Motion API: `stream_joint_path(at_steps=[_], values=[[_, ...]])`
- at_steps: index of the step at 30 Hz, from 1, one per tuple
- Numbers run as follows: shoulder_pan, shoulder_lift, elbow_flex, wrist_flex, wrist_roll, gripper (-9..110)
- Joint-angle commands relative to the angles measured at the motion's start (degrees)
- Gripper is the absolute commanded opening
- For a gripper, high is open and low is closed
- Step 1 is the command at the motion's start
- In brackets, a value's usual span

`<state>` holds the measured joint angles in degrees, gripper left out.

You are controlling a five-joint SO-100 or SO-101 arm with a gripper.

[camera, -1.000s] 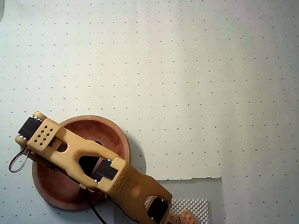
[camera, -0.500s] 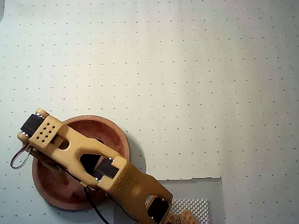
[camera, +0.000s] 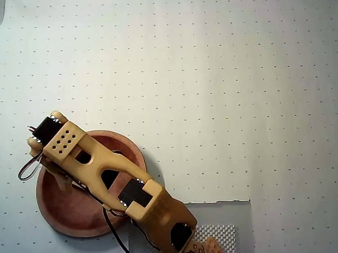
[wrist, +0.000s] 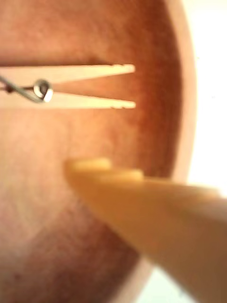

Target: Grasp a clothespin and put it in the bowl.

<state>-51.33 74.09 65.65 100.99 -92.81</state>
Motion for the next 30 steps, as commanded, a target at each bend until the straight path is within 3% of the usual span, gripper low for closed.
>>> stream_joint_path(at_steps=[1,17,30], values=[[2.29,12.04,-0.53,1.85,0.26,26],[7.47,35.6,12.39,1.76,5.8,26],[17.67,43.77,19.95,1.58,13.36,26]])
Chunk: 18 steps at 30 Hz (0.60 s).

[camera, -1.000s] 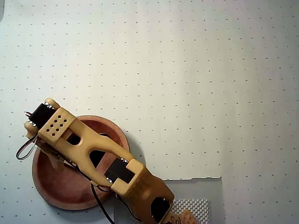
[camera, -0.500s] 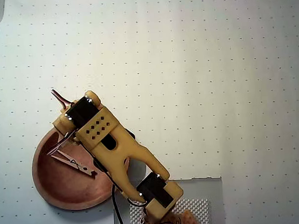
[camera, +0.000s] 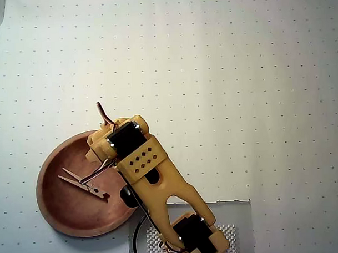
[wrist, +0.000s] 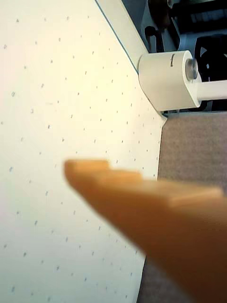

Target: Grasp a clothespin and put it in the bowl.

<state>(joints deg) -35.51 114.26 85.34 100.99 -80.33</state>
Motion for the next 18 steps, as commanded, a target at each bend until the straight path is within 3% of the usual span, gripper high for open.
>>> stream_joint_path(at_steps=[1,7,18], values=[[2.72,3.96,0.88,1.58,0.97,26],[10.99,6.59,3.43,1.41,10.2,26],[21.27,7.03,3.16,1.32,40.17,26]])
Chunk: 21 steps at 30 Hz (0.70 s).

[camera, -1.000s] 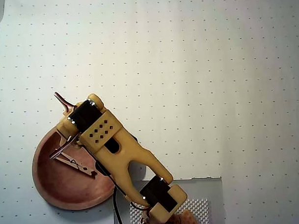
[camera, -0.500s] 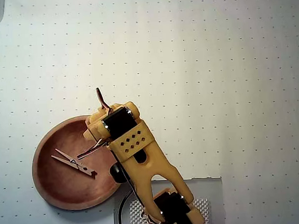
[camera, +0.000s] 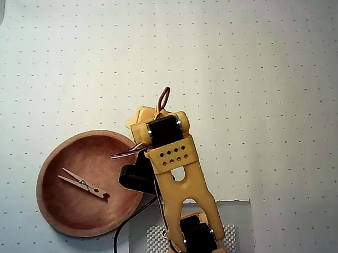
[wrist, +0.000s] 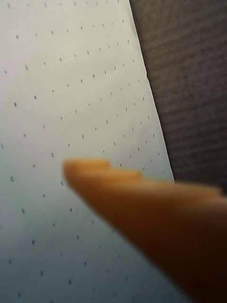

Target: Grasp a clothespin and put it in the bowl.

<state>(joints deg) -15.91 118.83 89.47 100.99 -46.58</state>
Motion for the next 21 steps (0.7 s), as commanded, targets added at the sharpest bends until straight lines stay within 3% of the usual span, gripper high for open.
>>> stream_joint_path(at_steps=[1,9,21], values=[[2.37,2.46,-0.97,1.32,8.79,26],[8.61,2.55,-0.88,1.32,23.2,26],[15.38,11.6,-0.53,1.23,33.57,26]])
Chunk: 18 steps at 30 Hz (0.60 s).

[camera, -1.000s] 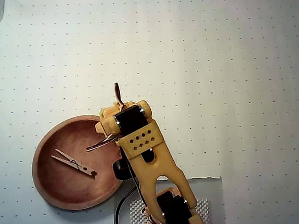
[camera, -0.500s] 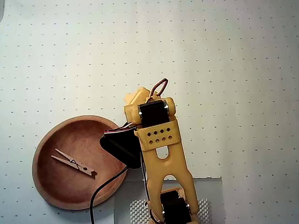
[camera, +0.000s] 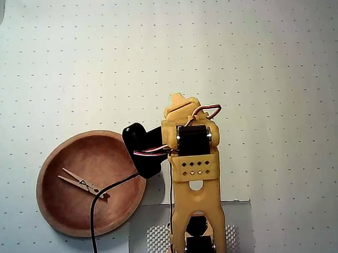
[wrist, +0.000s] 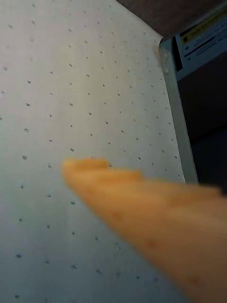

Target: Grasp a clothespin and put it in the bowl.

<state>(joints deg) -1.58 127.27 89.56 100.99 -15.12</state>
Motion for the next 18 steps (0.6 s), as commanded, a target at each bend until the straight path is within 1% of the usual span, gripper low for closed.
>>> stream_joint_path(at_steps=[1,11,18], values=[[1.32,3.78,-0.53,1.23,2.55,26],[3.52,12.57,2.99,1.23,5.01,26],[3.6,24.79,8.09,1.23,5.1,26]])
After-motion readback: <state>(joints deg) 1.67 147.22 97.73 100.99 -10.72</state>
